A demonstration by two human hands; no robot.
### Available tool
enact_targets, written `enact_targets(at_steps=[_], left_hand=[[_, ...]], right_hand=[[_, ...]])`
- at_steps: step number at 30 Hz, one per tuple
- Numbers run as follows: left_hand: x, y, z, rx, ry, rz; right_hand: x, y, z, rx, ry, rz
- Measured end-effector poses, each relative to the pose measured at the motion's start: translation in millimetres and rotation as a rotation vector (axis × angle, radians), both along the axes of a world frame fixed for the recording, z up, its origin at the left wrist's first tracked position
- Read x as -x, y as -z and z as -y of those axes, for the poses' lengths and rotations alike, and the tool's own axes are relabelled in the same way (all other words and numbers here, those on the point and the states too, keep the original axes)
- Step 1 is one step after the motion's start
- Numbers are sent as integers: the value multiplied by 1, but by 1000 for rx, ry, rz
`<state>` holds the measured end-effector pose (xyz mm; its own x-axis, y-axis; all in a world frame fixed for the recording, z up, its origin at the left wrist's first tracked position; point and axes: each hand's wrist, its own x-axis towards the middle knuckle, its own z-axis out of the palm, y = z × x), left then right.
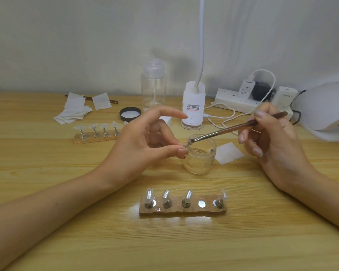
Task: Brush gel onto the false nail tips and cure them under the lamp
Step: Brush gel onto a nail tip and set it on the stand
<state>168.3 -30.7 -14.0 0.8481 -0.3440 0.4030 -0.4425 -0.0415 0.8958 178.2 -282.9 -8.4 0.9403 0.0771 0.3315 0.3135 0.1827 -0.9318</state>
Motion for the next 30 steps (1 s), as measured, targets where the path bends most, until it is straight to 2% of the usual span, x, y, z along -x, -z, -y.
enact_targets(at_steps=[15,24,27,30], left_hand=[[-1,1,-1,0,8,9],[-2,3,-2,2,11,18],[-2,3,-2,-3,3,26],[-2,3,-2,-9,-6,32]], right_hand=[[0,2,1,65,70,82],[-4,-6,14,-127,301,90],[-3,-7,15,-162,271,101],[1,-7,12,-60,200,189]])
